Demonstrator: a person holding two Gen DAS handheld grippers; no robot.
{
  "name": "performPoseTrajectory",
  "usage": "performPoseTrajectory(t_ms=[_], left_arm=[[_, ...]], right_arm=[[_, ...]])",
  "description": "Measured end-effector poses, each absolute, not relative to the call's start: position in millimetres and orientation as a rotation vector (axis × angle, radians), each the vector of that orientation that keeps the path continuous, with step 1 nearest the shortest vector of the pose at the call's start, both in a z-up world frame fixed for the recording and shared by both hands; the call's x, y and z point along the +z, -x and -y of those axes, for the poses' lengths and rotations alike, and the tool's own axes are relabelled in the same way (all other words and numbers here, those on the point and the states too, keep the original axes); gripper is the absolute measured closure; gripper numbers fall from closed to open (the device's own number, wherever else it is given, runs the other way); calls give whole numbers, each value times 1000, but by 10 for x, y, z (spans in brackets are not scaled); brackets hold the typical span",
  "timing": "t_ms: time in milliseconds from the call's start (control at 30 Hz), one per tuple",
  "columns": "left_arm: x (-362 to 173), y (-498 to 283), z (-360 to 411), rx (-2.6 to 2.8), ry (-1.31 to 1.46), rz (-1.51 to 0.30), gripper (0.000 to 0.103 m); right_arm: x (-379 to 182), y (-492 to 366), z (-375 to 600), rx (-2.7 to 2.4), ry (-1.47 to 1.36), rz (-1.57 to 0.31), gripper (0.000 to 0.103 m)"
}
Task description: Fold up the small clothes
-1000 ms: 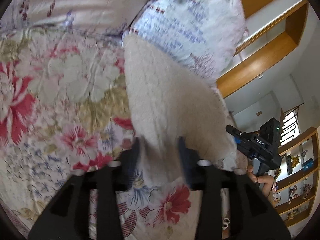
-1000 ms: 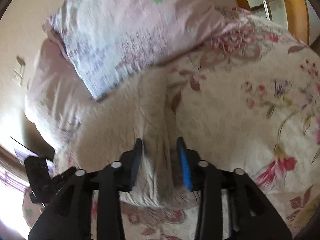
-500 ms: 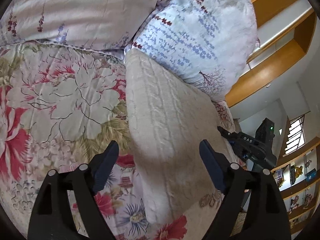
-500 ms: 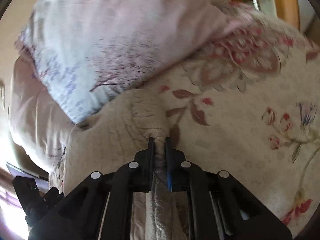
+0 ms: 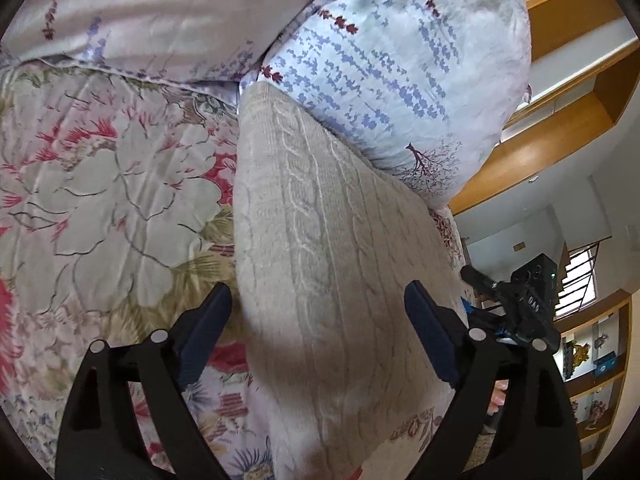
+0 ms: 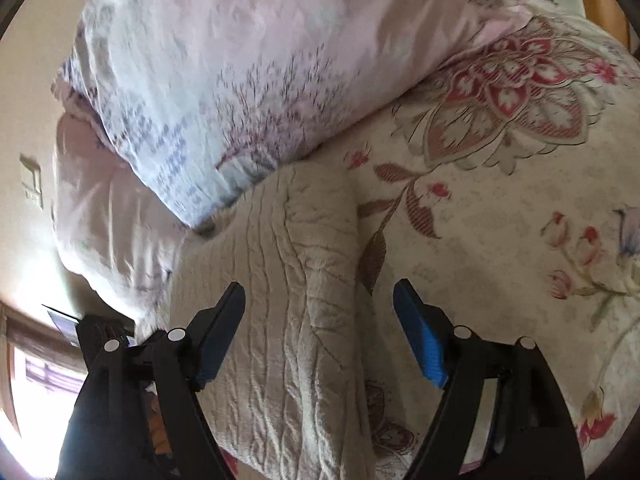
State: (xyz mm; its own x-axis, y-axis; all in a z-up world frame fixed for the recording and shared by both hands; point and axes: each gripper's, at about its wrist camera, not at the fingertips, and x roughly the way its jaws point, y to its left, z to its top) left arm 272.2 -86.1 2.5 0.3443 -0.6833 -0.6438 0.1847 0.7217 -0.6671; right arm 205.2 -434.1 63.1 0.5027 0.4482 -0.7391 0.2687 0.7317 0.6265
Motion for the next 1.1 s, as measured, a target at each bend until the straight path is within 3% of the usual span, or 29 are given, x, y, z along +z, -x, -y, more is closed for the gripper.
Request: performPoseTrajectory(t_ms=[133, 200, 267, 333, 467, 533, 600, 900, 1100], left_arm=[[-22, -2762, 877, -634, 569, -1079, 17], [-30, -2771, 898, -645, 573, -1079, 19], [-25, -2773, 924, -640, 572, -1070, 22], [-34, -2778, 933, -634, 583, -1069, 29], [-72, -2771, 862, -641, 645, -1072, 49], [-59, -2756, 803, -648, 677, -1066, 62], [-27, -2741, 748, -655, 690, -1064, 66], [408, -2331, -78, -614, 647, -979, 67], [190, -2300, -655, -479, 607, -1039, 63]], right_arm=[[561, -2131, 4175, 165, -745, -1089, 27], [532, -2165, 4121, 216, -748, -1107, 39], [494, -2194, 4069, 259, -756, -1112, 41], [479, -2212, 4026, 289, -746, -1105, 41], [356, -2196, 4058, 348, -846, -1100, 63], [364, -2158, 4044, 353, -870, -1078, 67], [427, -2136, 4007, 358, -880, -1059, 69], [872, -2160, 3189, 474, -721, -972, 72], [561, -2219, 2545, 443, -649, -1046, 73]])
